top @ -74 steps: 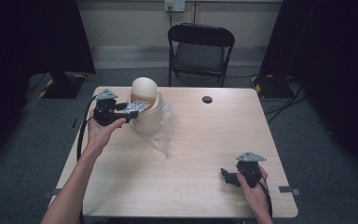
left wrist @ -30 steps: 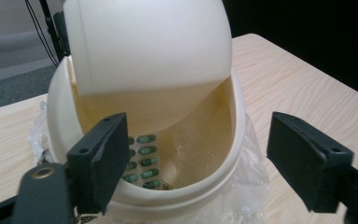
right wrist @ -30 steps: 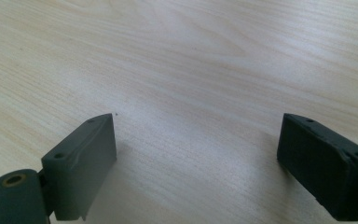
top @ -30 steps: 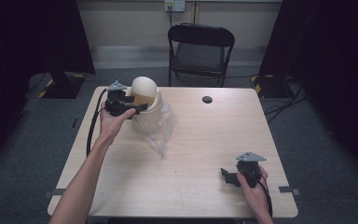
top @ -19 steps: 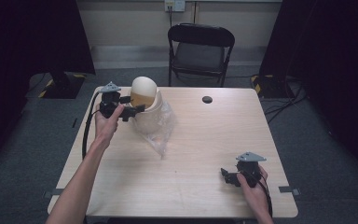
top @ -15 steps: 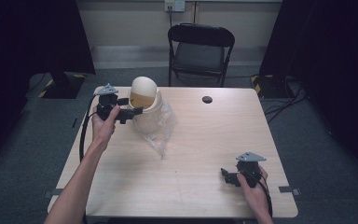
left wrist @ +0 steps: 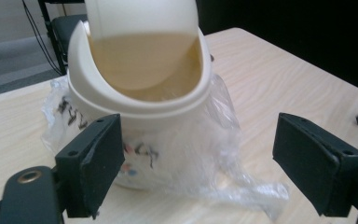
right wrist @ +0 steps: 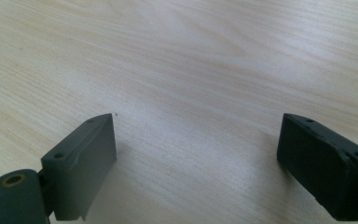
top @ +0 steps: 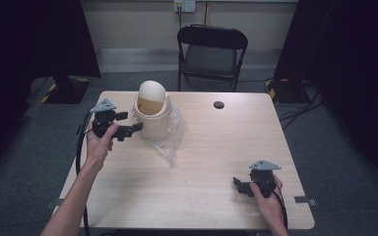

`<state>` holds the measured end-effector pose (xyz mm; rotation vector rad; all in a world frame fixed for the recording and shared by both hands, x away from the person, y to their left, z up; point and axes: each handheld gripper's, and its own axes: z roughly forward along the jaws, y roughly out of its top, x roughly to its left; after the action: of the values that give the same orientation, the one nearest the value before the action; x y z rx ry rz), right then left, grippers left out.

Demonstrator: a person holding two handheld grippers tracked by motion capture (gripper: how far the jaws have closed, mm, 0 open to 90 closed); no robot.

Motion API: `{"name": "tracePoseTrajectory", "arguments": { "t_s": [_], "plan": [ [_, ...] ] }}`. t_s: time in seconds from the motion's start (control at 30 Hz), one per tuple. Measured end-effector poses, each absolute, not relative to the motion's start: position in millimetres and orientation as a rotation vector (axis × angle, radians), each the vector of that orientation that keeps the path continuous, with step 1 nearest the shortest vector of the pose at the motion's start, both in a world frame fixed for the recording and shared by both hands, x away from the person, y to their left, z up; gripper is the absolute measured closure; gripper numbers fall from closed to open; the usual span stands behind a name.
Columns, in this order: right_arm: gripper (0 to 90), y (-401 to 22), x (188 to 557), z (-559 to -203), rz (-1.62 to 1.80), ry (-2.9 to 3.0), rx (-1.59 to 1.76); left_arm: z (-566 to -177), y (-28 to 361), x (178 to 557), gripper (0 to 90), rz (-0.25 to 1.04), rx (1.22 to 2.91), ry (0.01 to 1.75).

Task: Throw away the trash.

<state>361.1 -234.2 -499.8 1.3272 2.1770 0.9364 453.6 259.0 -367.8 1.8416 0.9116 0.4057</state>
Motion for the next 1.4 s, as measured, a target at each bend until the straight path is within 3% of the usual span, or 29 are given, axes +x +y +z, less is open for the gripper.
{"name": "tracePoseTrajectory", "arguments": {
  "t_s": [0.3,0.5,1.03,1.4],
  "plan": [
    [10.8,-234,361,-500,0.936,2.176,1.329,-380,273,425,16.1,0.369,1.839,0.921],
    [10.9,-234,361,-500,0.936,2.176,1.329,-385,278,405,16.1,0.416,1.867,0.917],
    [10.8,-234,361,-500,0.936,2.177,1.327,-455,295,363,16.1,0.428,1.982,1.092],
    [10.8,-234,361,-500,0.936,2.176,1.329,-496,294,357,16.1,0.455,2.074,1.168]
  ]
}}
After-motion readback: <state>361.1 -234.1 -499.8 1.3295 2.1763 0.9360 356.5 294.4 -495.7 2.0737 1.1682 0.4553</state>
